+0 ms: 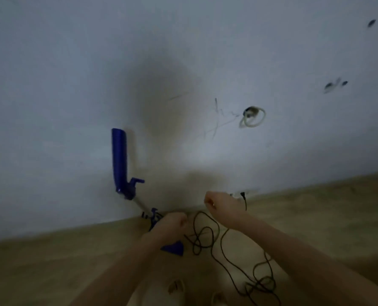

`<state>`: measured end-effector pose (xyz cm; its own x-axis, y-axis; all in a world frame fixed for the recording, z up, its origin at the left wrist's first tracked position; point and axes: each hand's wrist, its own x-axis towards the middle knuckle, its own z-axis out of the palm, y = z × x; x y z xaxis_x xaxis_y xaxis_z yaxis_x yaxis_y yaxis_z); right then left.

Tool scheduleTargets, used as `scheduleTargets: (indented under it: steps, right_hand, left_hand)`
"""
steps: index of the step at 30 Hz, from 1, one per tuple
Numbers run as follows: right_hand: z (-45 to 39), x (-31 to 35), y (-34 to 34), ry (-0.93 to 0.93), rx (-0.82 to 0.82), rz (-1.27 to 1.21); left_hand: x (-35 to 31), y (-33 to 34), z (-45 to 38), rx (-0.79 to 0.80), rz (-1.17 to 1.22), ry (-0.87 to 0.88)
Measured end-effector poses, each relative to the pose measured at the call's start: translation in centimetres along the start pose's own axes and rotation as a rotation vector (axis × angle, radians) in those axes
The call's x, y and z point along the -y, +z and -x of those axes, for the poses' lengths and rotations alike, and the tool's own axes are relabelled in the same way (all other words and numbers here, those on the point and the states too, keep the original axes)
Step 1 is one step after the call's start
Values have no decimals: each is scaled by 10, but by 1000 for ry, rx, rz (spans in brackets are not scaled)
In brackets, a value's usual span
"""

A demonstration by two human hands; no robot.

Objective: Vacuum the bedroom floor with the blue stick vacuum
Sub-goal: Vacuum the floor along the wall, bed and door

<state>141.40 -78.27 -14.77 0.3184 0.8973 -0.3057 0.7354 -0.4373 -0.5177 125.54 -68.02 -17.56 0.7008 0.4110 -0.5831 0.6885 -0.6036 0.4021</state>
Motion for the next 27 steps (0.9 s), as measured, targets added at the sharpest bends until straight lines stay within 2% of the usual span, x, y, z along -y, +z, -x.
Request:
scheduleTargets:
  steps: [2,6,10,12,14,17,19,24,27]
  right_hand:
    - [-5,28,-19,-120,4,67]
    - [-13,95,-54,-412,-99,195]
    - [-27,162,-59,-788,-164,400]
    - [-42,187,-48,-943,-149,620]
    - [-58,208,-34,-1024,-104,879]
    - [-79,232,-17,-1020,-10,1241]
    - [-93,241,-5,-918,49,1429]
    - [-119,255,14,-661,225,1603]
    - [-129,259,15,-579,331,1572]
  left_hand:
    - [16,1,26,-83,113,-95]
    - [50,-5,71,-319,291,-295]
    - [81,-6,91,-582,560,-391]
    - [90,-4,96,-679,643,-406]
    - [97,1,98,-737,713,-394]
    - [113,13,87,-743,780,-349]
    - [120,20,77,-733,775,-311]
    - [136,19,53,-771,883,-294]
    - [141,15,33,-765,940,-207]
